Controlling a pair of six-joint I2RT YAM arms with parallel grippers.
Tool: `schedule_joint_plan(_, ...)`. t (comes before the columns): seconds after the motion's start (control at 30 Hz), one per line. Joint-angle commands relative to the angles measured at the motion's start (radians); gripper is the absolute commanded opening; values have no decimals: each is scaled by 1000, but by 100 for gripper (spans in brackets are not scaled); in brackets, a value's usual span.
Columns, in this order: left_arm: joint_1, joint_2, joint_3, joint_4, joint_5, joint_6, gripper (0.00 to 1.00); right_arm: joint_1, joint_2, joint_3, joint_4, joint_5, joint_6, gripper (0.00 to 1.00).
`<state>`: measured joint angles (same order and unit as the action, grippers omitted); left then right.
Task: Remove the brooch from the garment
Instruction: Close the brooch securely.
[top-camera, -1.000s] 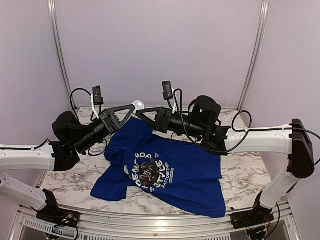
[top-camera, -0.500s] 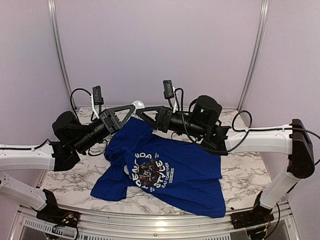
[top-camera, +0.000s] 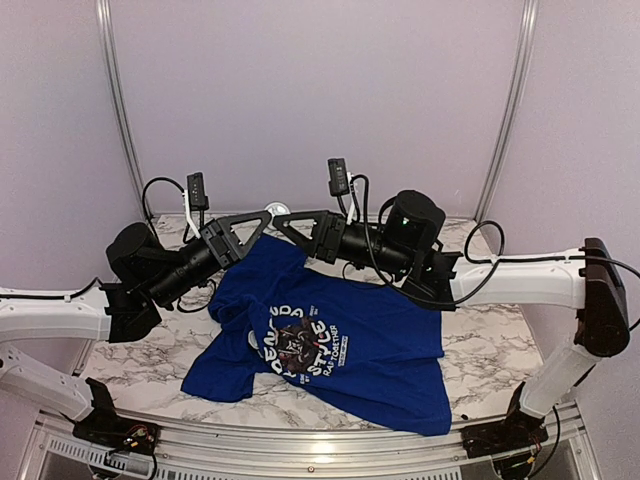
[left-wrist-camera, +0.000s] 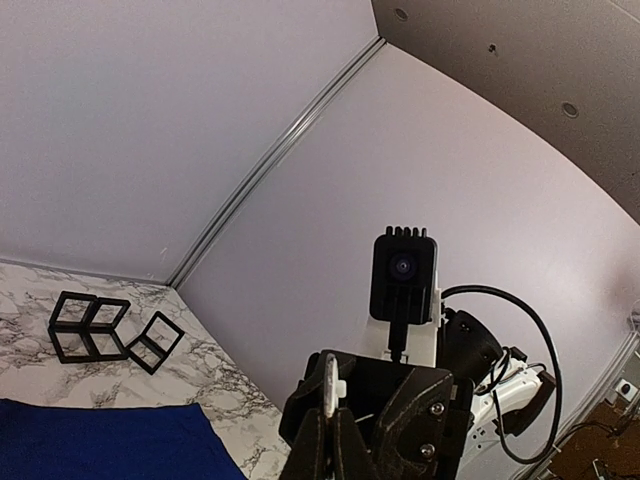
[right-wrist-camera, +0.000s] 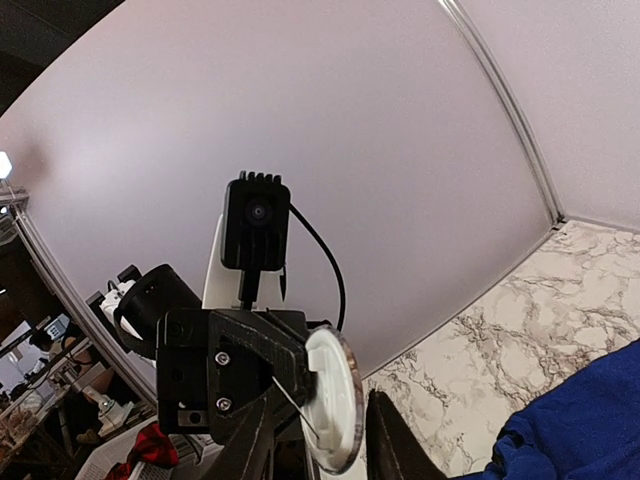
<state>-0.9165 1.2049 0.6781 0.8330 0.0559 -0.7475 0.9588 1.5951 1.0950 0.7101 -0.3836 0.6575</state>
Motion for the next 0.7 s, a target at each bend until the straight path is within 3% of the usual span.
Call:
schedule_joint_plan(0.0,-2,7,22,2,13,9,0,-4,-21,4,24,5,2,29)
schedule_joint_plan(0.67,-2,10,23,8,32,9,0,-11,-16,6,4,22,14,16)
